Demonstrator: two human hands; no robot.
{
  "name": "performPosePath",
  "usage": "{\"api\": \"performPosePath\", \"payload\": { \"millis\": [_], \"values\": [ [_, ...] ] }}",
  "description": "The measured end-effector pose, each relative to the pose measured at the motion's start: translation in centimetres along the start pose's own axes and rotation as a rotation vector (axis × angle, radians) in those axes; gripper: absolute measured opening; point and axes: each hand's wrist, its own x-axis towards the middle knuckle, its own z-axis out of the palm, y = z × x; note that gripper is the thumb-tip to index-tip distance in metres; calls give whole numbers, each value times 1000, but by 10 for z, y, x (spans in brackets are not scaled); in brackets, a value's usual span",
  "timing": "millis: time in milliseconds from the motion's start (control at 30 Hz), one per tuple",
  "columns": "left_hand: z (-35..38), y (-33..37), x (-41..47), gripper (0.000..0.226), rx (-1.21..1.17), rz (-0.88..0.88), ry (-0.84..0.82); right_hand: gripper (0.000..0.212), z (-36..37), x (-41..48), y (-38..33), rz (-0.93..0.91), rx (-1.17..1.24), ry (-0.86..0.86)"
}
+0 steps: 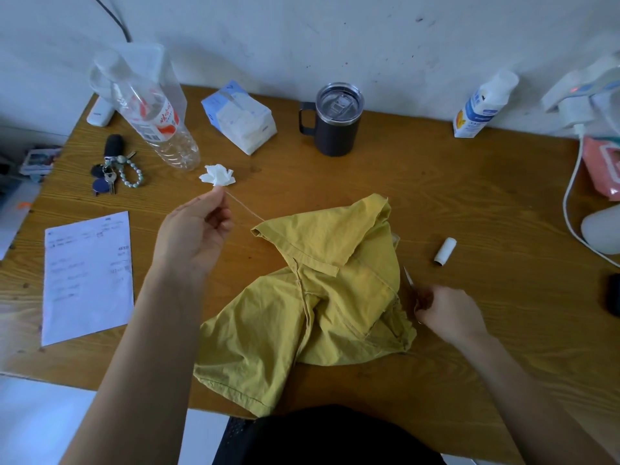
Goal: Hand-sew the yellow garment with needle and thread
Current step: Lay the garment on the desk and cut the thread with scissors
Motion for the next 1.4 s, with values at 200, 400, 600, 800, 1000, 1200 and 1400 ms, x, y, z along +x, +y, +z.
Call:
{"api": "performPosePath", "payload": {
  "millis": [200, 400, 600, 800, 1000, 1200, 1400],
  "values": [
    [-4, 7, 1, 12, -15, 3, 13, 12, 4, -4, -1, -38, -25, 67],
    [-8, 6, 3, 14, -19, -11, 34, 15, 6, -7, -3, -52, 4, 182],
    [-9, 6, 4, 11, -20, -12, 40, 17, -4, -12, -8, -12, 280, 297],
    [-8, 3, 4, 11, -26, -11, 49, 15, -40, -39, -60, -177, 798, 55],
    [-13, 5, 9, 10, -21, -11, 35, 26, -27, -77, -106, -274, 1121, -601],
    [-18, 3, 10, 10, -12, -8, 15, 38, -14, -77, -123, -120, 1322, -896],
    [-19, 2, 10, 9, -25, -13, 13, 40, -10, -67, -130, -84, 1413, -829]
  ]
}}
